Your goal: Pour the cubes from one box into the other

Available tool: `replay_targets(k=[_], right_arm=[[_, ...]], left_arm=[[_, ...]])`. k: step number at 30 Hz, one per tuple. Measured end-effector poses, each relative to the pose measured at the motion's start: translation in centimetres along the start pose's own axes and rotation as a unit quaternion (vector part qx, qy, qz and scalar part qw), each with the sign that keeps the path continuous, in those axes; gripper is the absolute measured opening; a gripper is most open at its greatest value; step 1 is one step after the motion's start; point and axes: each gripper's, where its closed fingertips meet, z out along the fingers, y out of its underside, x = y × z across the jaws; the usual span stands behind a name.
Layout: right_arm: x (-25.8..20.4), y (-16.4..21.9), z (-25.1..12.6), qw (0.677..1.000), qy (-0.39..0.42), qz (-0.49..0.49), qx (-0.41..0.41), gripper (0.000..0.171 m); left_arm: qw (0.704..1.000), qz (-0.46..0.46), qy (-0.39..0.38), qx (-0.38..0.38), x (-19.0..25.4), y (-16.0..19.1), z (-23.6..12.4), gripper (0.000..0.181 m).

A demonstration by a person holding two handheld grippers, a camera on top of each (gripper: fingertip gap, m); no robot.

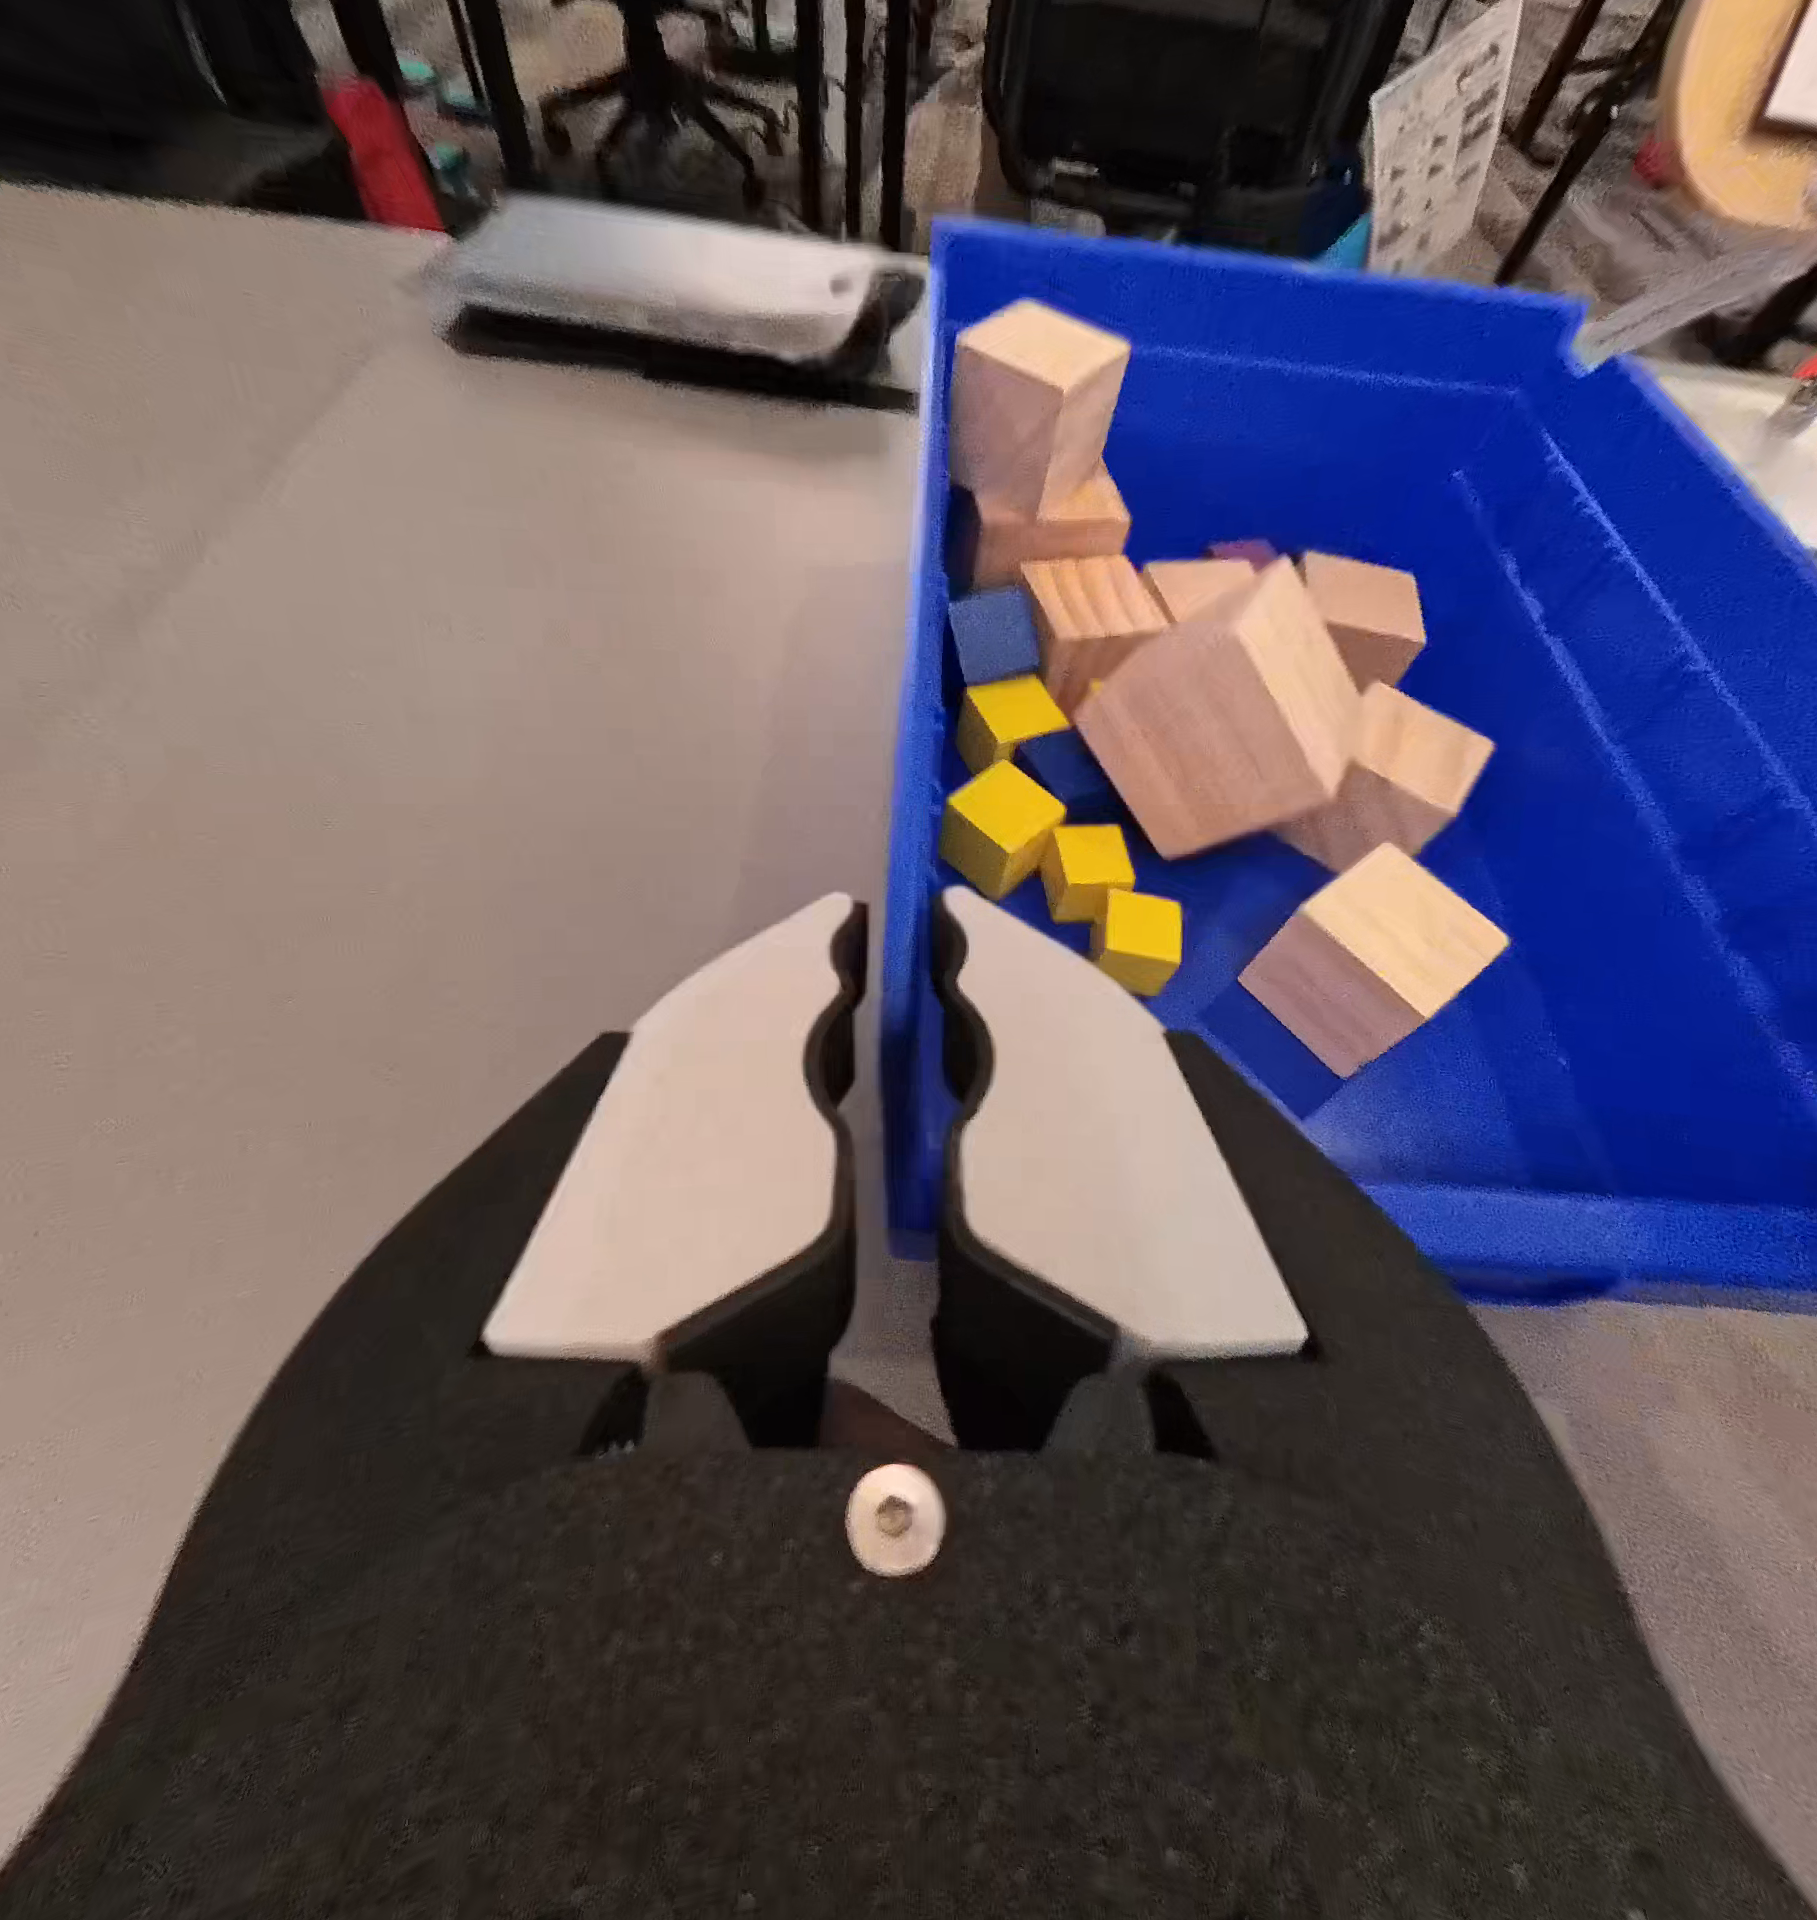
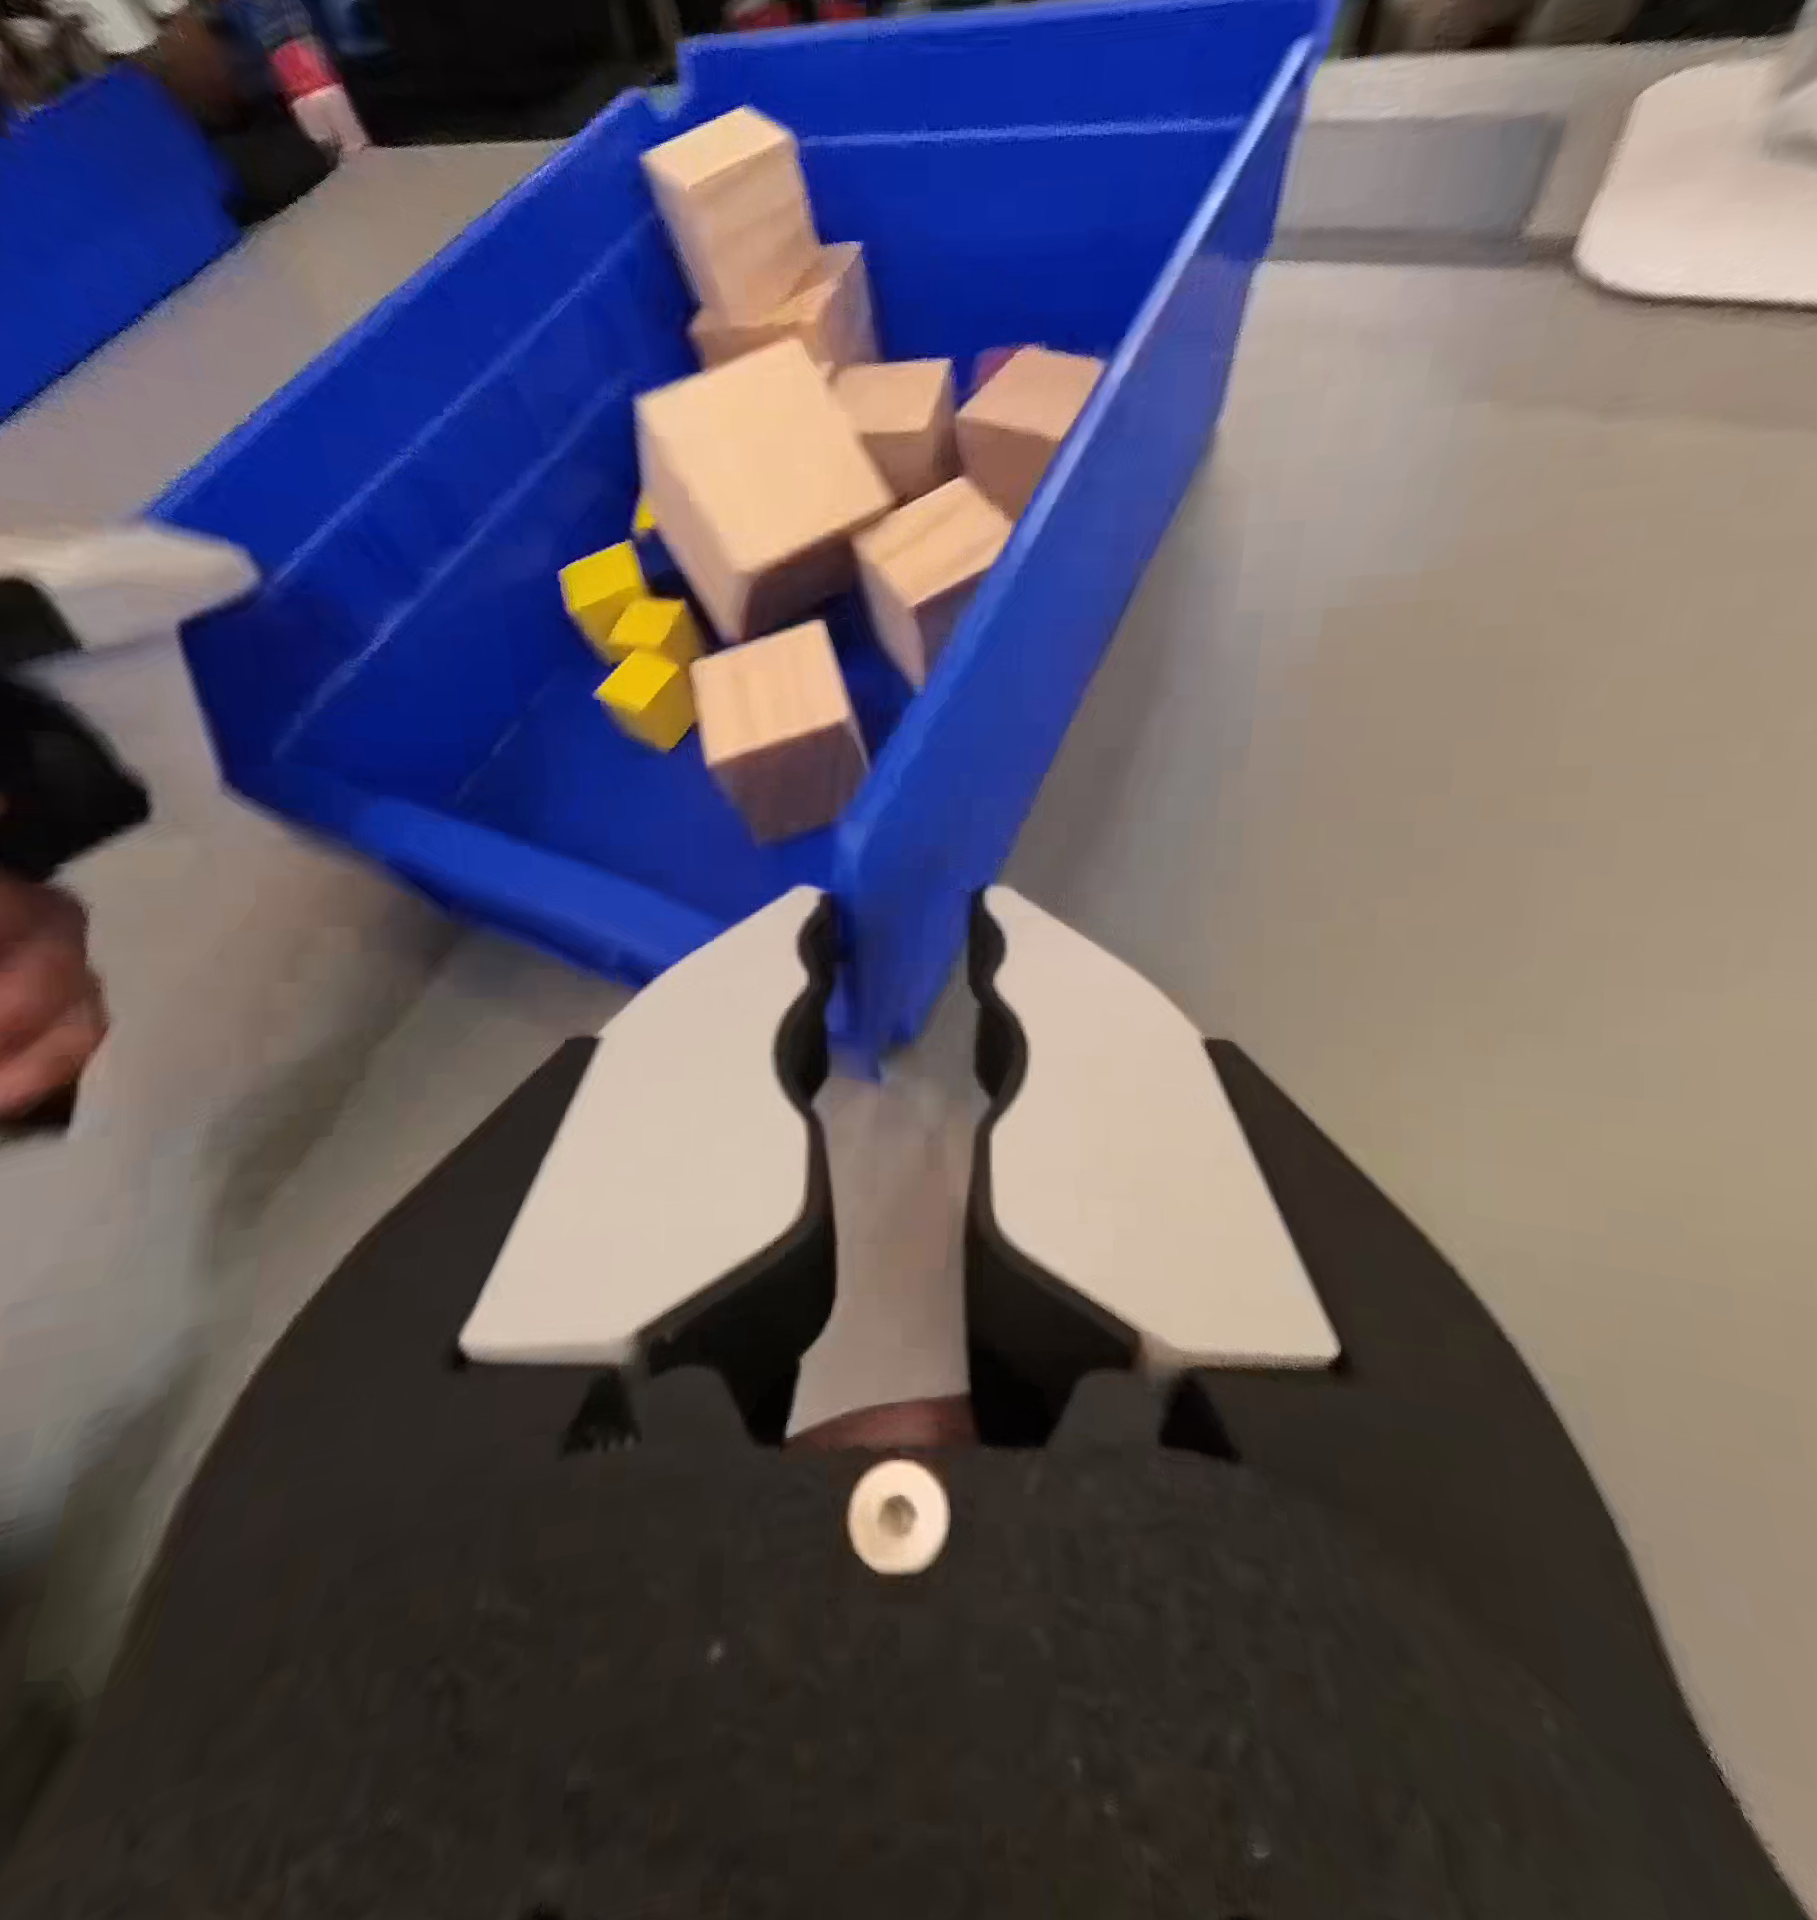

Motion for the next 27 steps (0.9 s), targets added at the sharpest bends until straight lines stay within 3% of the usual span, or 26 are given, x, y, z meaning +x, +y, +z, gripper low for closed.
replay_targets(k=[1,4,6,10,14,19,27], right_arm=[[0.4,0.1,-1.7,1.0,-0.03,-0.002,-0.007,0.028],[3.8,0.6,-8.2,0.995,-0.097,-0.022,0.001,0.032],[9.3,1.0,-12.6,0.996,-0.073,-0.052,0.017,0.034],[24.7,1.3,-20.7,0.987,0.105,-0.098,0.066,0.035],[37.4,5.5,-28.4,0.943,0.305,-0.12,0.06,0.036],[41.4,8.6,-31.7,0.948,0.308,-0.051,0.057,0.037],[41.5,7.9,-30.9,0.958,0.278,-0.003,0.077,0.037]], left_arm=[[0.999,0.012,-0.02,0.031,-0.6,-1.5,-1.1,0.021],[0.992,-0.003,-0.023,0.124,-0.9,-6.3,-5.8,0.024],[0.988,-0.021,0.004,0.151,0.6,-7.9,-8.1,0.024],[0.99,-0.042,0.082,0.11,6.4,-5.5,-9.0,0.038],[0.989,-0.066,0.114,0.063,11.8,0.0,-9.0,0.044],[0.994,-0.044,0.099,0.023,15.4,5.8,-9.3,0.043],[0.996,0.026,0.074,0.029,15.3,6.2,-9.5,0.04]])
